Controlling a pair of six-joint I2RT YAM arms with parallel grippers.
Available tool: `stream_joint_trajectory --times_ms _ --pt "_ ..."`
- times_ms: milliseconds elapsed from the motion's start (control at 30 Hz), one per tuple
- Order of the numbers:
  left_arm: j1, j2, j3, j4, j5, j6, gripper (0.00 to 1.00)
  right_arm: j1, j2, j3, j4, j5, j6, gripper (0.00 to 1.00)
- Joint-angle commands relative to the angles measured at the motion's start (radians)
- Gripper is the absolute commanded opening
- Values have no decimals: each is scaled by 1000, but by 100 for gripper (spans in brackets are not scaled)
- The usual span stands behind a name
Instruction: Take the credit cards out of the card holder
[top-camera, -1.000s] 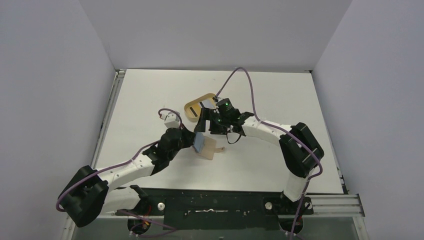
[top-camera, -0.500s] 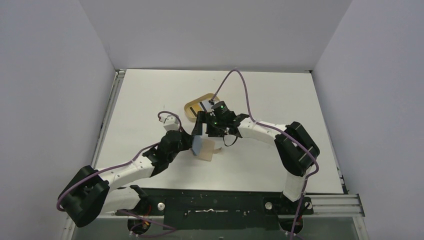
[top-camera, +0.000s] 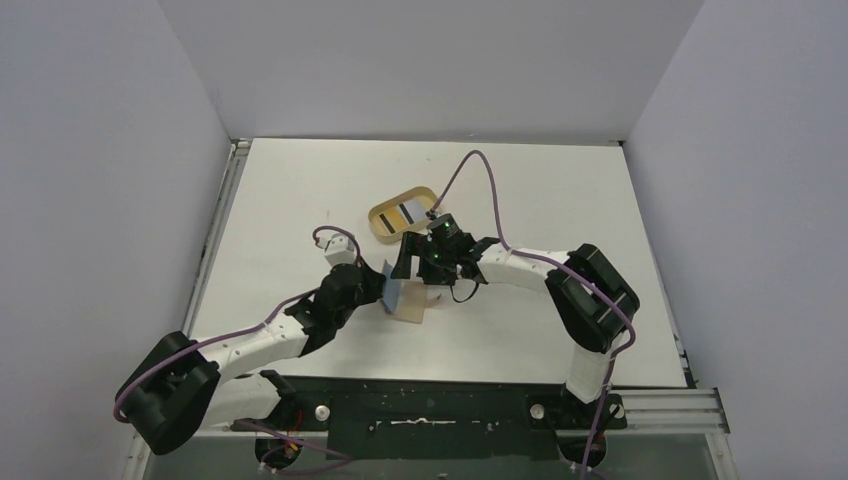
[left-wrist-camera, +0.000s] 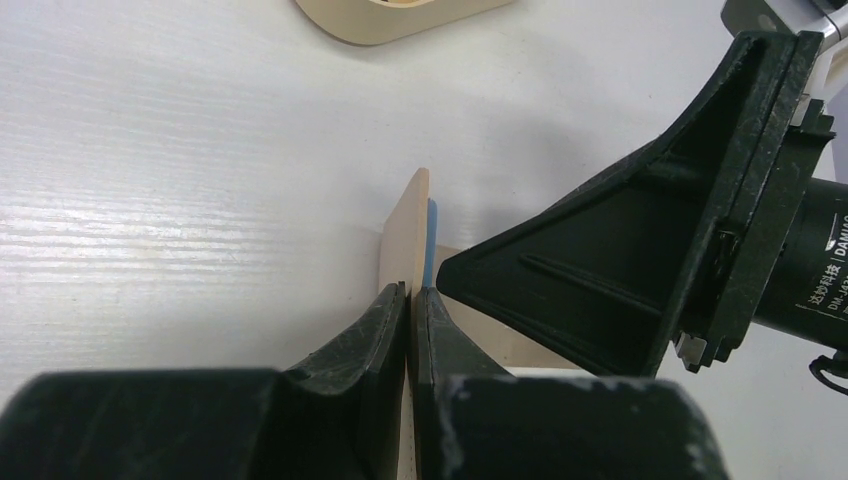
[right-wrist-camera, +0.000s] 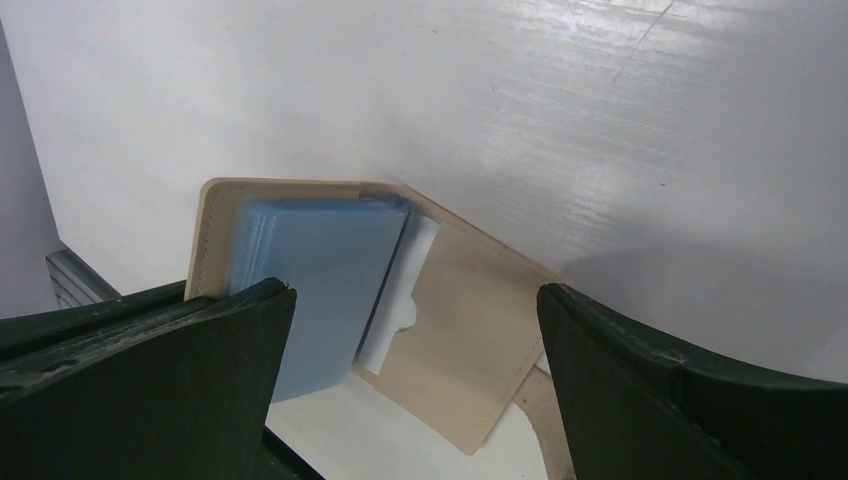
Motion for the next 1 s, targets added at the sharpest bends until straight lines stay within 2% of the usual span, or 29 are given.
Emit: stream_joint_trajectory --times_ms 0,400,967 --pt "-2 0 10 84 -12 -12 0 6 -36 18 89 29 17 97" --pt "-3 20 14 95 -2 -12 0 8 -31 21 146 3 21 97" --pt "-3 24 13 111 -9 -14 0 23 27 56 105 0 -1 96"
